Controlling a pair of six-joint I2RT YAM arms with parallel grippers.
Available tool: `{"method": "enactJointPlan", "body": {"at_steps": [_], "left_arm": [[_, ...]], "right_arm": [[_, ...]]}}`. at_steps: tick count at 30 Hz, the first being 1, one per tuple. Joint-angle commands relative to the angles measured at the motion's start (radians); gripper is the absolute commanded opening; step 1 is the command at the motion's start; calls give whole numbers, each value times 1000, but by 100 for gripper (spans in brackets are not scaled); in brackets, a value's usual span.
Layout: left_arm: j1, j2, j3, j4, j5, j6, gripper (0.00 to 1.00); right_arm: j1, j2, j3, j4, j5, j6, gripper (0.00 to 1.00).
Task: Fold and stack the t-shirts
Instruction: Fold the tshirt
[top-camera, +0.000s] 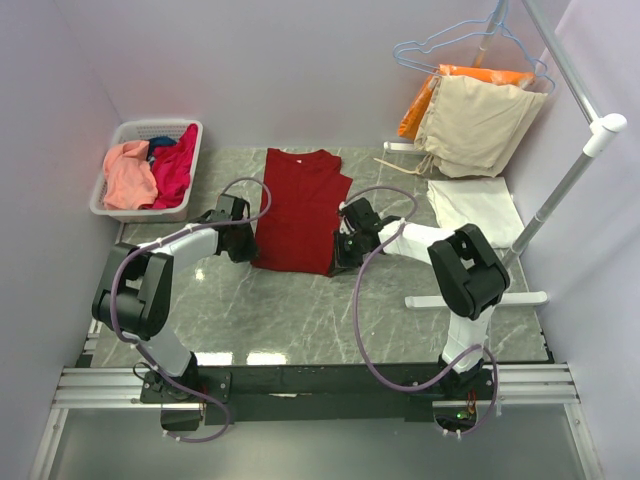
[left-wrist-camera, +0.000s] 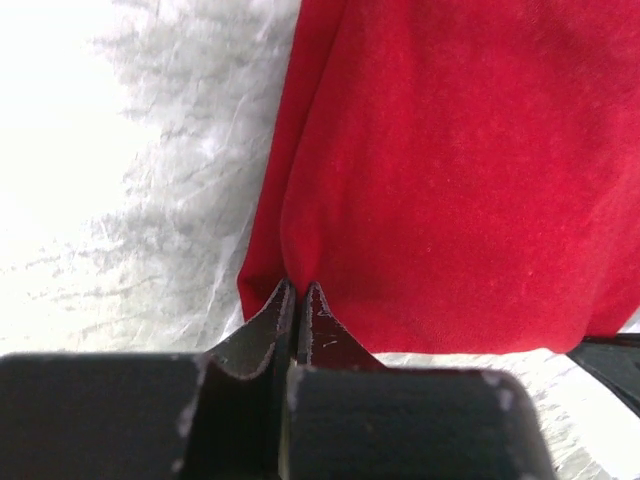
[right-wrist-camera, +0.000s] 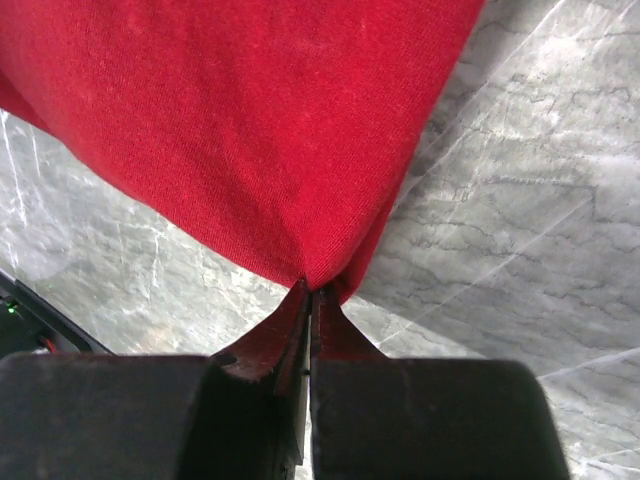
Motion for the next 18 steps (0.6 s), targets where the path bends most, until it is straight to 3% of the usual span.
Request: {"method": "enactJointPlan", "body": {"at_steps": [1, 13, 18], "left_arm": [[3, -23, 29, -82, -11, 13, 1], [-31, -195, -64, -323, 32, -47, 1], [-124, -265, -101, -393, 30, -127, 1]], "right_arm": [[14, -13, 13, -23, 10, -13, 0], [51, -242, -177, -86, 20, 0, 0], [110, -368, -278, -123, 13, 34, 0]]}}
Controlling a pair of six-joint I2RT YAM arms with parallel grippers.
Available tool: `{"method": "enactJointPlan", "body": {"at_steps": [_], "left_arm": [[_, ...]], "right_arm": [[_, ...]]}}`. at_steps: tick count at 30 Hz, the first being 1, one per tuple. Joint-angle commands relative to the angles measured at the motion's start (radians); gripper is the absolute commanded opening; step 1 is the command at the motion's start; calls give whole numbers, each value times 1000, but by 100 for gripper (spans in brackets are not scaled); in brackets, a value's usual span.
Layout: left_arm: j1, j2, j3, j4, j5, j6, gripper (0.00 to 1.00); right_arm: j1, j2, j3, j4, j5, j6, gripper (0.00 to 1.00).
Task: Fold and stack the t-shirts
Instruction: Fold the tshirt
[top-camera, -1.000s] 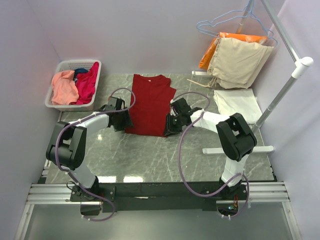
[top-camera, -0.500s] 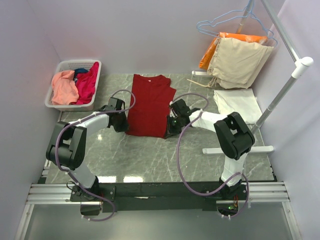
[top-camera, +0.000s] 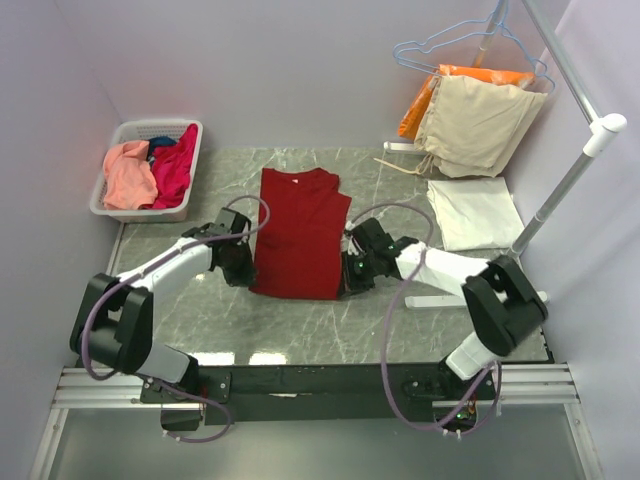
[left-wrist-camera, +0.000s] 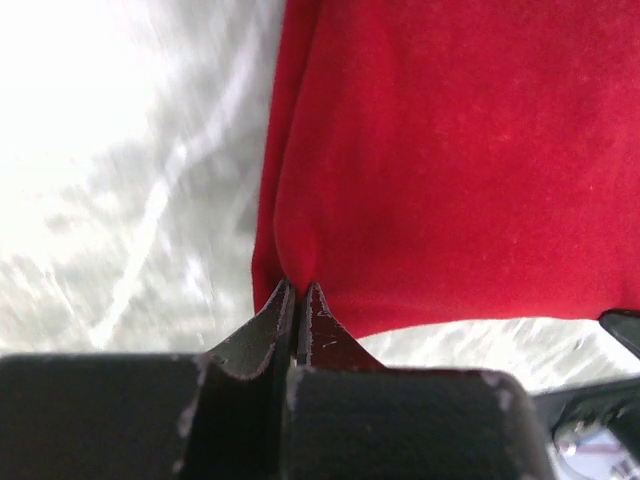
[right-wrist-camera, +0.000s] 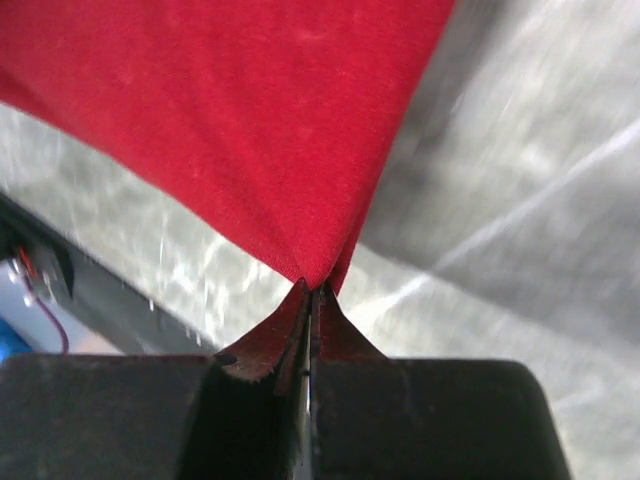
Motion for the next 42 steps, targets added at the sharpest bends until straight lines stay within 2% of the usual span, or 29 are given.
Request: {"method": "enactJointPlan", "body": {"at_steps": [1, 8, 13, 18, 25, 32, 38, 42], "left_arm": [[-78, -94, -40, -126, -1, -108, 1], [-274, -242, -41, -295, -16, -258, 1], [-308, -349, 31, -428, -38, -334, 1], [-308, -311, 144, -499, -107, -332, 1], [-308, -158, 334, -542, -291, -349, 1], [-288, -13, 459, -525, -432, -321, 1], [-184, 129, 552, -453, -487, -240, 1], [-129, 272, 704, -437, -536, -176, 1]], "right_arm": [[57, -146, -72, -80, 4, 27, 0], [112, -331, -139, -180, -13, 79, 0], [119, -464, -126, -264, 0, 96, 0], [119, -487, -37, -353, 49, 55, 0], [65, -394, 106, -358, 148, -23, 0], [-78, -242, 313, -309, 170, -138, 0], [-130, -38, 489, -268, 168, -137, 0], [-141, 117, 594, -240, 162, -119, 0]]}}
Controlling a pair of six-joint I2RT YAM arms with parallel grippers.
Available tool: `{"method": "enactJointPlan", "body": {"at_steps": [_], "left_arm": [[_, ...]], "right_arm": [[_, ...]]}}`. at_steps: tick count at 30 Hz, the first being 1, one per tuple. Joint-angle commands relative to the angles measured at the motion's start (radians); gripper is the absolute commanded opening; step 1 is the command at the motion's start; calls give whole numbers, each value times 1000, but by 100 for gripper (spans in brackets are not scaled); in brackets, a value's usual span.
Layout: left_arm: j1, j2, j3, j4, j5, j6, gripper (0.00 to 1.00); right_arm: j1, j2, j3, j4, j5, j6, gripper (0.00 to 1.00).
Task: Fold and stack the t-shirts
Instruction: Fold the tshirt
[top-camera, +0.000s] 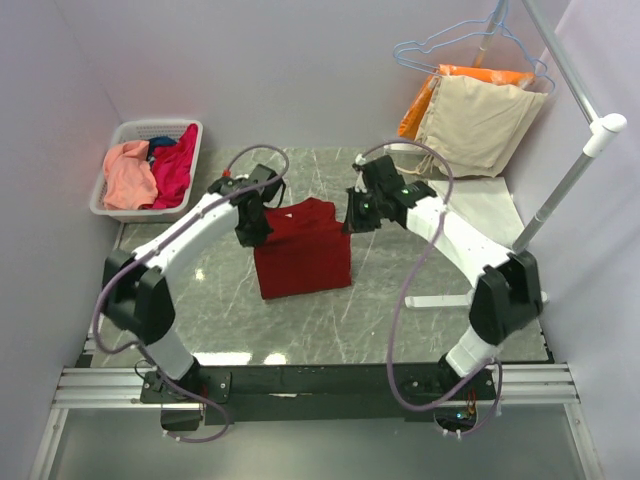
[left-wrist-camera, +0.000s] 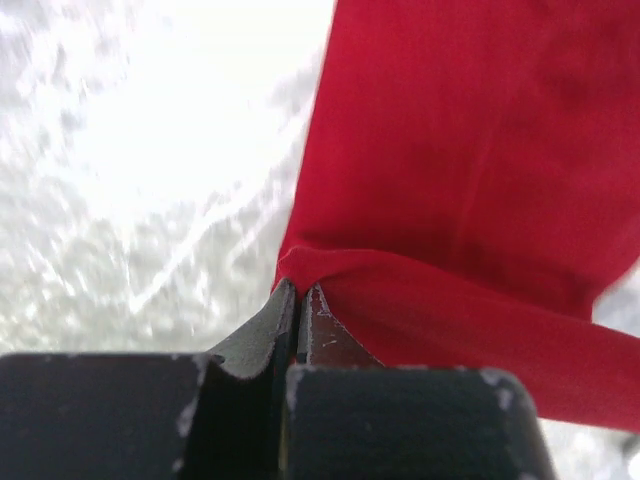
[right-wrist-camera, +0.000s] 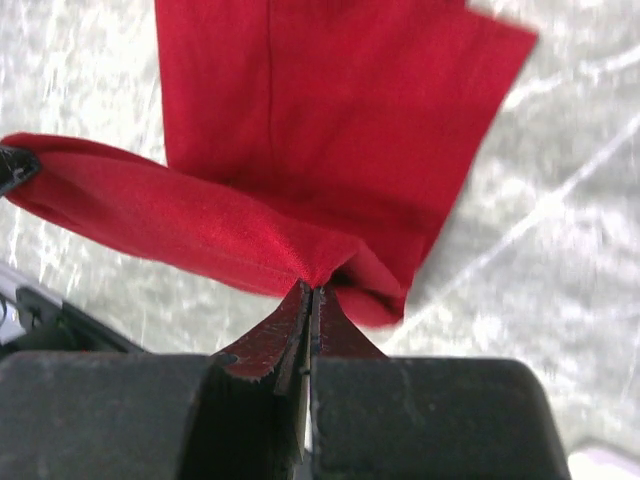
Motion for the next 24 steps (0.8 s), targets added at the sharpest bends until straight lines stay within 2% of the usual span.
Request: {"method": "enactJointPlan", "body": {"at_steps": [1, 14, 16, 18, 19, 20, 21, 22, 23, 24], "left_arm": [[70, 118, 167, 21, -106, 100, 1], [202, 546, 542, 47, -46, 261, 1], [222, 592, 628, 47, -28, 292, 4], [241, 643, 700, 59, -21, 323, 13], [248, 654, 720, 65, -18, 329, 16], [256, 662, 744, 75, -15, 339, 26], [271, 660, 748, 107, -15, 341, 32], [279, 655, 748, 122, -17, 344, 40], [287, 642, 746, 134, -27, 340, 57], [304, 633, 741, 154, -31, 341, 64]], "right_arm": [[-23, 128, 152, 64, 17, 0, 0], [-89, 596, 637, -25, 12, -1, 0], [-98, 639, 705, -54, 6, 8, 0], [-112, 672, 740, -58, 5, 19, 9], [-120, 673, 743, -51, 3, 28, 17], [-126, 663, 745, -42, 6, 34, 21], [-140, 653, 731, -13, 6, 40, 25], [-147, 641, 720, 3, 8, 48, 36], [-154, 623, 713, 15, 8, 51, 39], [-163, 614, 698, 32, 8, 54, 41]]}}
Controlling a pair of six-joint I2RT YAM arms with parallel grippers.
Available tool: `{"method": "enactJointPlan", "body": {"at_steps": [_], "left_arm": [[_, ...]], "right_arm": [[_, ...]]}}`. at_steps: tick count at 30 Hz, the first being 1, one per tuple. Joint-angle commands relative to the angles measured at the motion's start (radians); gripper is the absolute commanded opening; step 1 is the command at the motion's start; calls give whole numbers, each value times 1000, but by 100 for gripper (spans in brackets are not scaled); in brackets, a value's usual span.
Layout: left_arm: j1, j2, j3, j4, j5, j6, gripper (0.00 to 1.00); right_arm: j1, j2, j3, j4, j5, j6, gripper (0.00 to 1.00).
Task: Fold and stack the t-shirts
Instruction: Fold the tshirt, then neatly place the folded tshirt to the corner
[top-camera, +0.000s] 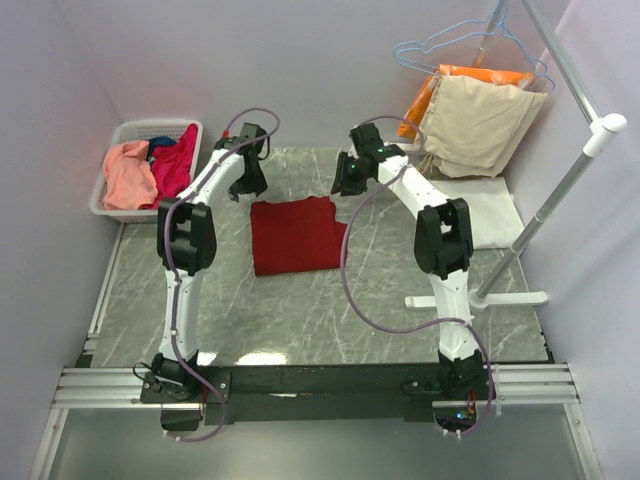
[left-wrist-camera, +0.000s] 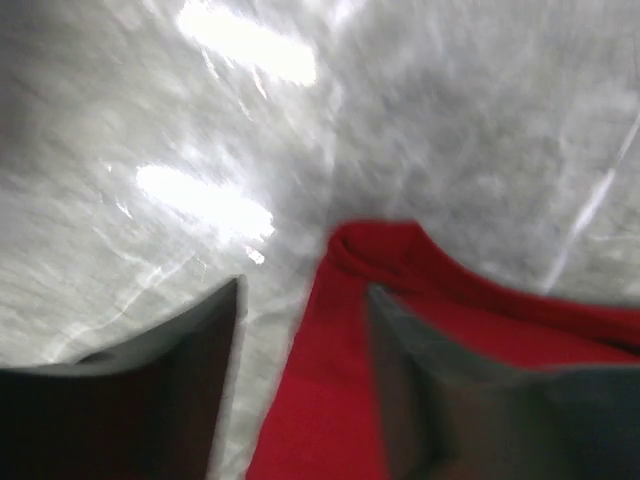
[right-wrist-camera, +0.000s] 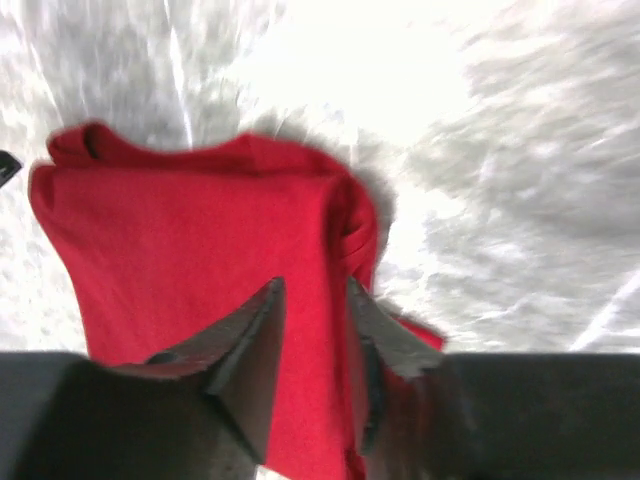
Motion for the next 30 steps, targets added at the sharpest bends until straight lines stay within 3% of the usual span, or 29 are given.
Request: {"method": "enactJointPlan", "body": {"at_steps": [1, 4, 8, 10, 13, 17, 23, 30], "left_arm": [[59, -61, 50, 111, -17, 28, 69], [80, -108, -4, 183, -2, 26, 75], [83, -134, -7, 136, 9, 42, 77], [83, -150, -42, 116, 29, 43, 77], [83, -205, -154, 110, 57, 42, 77], [83, -300, -336, 124, 109, 29, 77], [88, -383, -490, 151, 110, 13, 77], [122, -415, -521, 136, 133, 5, 76]], "right_arm": [[-54, -83, 8, 71, 9, 21, 47], [-72, -97, -6, 56, 5, 9, 53], [-68, -119, -47, -1, -2, -25, 53], [-58, -159, -153, 25, 8, -40, 53], [-32, -260, -310, 89, 30, -56, 65], [-14, -348, -437, 141, 3, -60, 73], [11, -354, -532, 204, -69, -59, 76], [24, -308, -566, 249, -102, -79, 76]]}}
